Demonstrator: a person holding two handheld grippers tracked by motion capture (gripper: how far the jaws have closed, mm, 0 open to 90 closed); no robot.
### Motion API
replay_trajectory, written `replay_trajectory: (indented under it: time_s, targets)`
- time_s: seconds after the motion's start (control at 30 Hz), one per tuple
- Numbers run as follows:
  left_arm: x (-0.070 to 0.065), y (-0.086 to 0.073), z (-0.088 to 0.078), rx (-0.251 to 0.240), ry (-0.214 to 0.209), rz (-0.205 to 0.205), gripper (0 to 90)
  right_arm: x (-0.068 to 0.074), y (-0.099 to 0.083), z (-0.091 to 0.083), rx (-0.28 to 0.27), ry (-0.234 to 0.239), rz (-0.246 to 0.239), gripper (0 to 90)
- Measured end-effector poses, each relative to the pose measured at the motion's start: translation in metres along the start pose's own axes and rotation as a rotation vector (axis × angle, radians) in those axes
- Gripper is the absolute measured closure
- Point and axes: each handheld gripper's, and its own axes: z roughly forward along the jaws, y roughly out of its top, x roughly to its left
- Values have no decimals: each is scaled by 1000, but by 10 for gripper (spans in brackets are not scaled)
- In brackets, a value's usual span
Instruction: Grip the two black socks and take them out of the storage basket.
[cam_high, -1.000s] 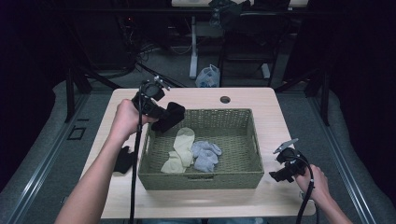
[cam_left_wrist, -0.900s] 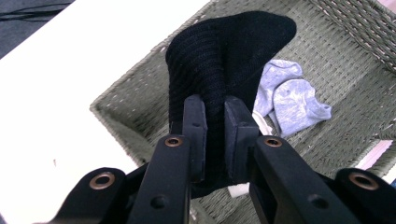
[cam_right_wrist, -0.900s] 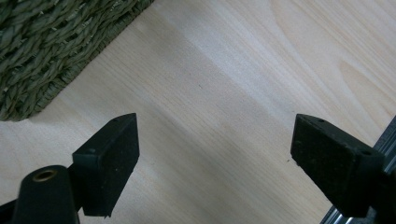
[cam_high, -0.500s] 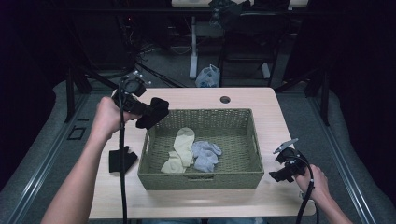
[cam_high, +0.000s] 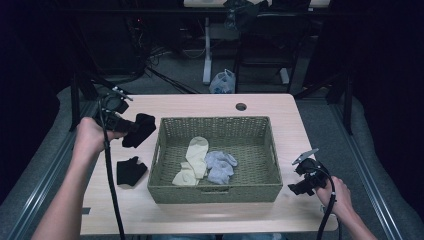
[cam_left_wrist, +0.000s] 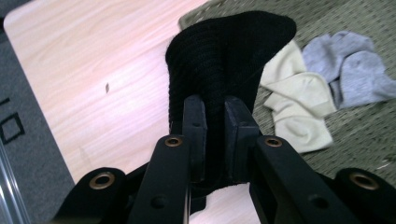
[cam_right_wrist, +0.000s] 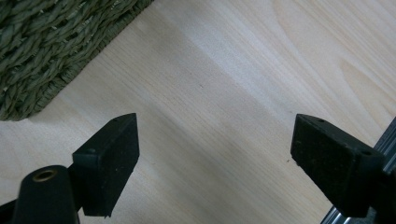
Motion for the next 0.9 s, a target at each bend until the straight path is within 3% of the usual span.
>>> replay_trajectory:
  time_s: [0.2, 0.43, 0.9]
  targets:
    - [12, -19, 8, 14, 9, -36, 810, 0, 0, -1, 9, -16, -3, 151]
    - [22, -41, 27, 37, 1, -84, 810, -1, 0, -1, 16, 0, -10, 151]
    - [28, -71, 61, 77, 1, -142, 809, -1, 0, -1, 16, 0, -11, 151]
